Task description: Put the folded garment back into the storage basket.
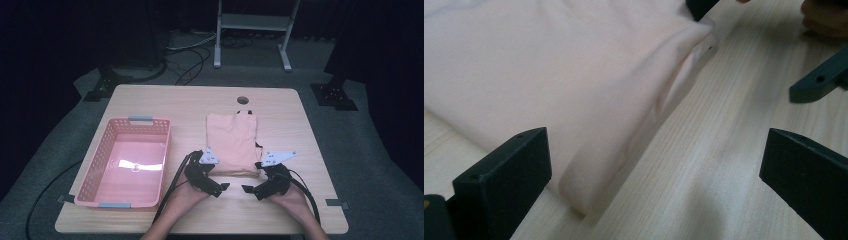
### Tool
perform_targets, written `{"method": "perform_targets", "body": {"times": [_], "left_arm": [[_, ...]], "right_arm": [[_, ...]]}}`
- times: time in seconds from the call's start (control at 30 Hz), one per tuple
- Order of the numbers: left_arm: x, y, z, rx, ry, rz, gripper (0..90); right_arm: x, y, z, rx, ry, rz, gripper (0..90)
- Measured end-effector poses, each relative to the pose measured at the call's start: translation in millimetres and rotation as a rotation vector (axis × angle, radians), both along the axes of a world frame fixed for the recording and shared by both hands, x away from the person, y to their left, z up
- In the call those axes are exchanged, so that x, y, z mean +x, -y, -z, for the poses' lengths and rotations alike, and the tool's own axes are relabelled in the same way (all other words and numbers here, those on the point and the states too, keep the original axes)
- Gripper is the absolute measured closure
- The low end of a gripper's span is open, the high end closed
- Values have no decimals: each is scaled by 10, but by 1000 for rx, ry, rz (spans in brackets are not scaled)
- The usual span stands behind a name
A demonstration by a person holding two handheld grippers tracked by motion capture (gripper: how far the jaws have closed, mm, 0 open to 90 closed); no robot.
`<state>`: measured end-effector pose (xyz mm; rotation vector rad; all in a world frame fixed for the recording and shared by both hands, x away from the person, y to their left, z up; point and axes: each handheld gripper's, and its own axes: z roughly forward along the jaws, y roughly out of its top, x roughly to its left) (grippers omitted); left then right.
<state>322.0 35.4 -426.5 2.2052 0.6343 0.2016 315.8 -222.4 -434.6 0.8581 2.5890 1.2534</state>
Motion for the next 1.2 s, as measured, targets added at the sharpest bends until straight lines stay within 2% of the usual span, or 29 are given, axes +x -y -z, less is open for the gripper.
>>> {"method": "perform_targets", "body": {"times": [0.1, 0.27, 0.33, 0.43, 0.93, 1.2], "left_arm": [[7, 16, 21, 2, -6, 6, 0], [33, 37, 68, 1, -19, 19, 0], [50, 69, 118, 25, -49, 30, 0], [35, 82, 129, 45, -33, 35, 0], [-16, 54, 124, 39, -50, 46, 0], [-83, 17, 122, 19, -68, 58, 0]], "right_arm": [[34, -51, 81, -25, -31, -8, 9], [44, -35, 78, -3, -48, -1, 9], [40, -40, 79, -9, -45, -1, 9], [31, -46, 80, -19, -39, -1, 9], [-19, -34, 77, -17, -50, -10, 9], [-104, -36, 76, -15, -57, -20, 10]]}}
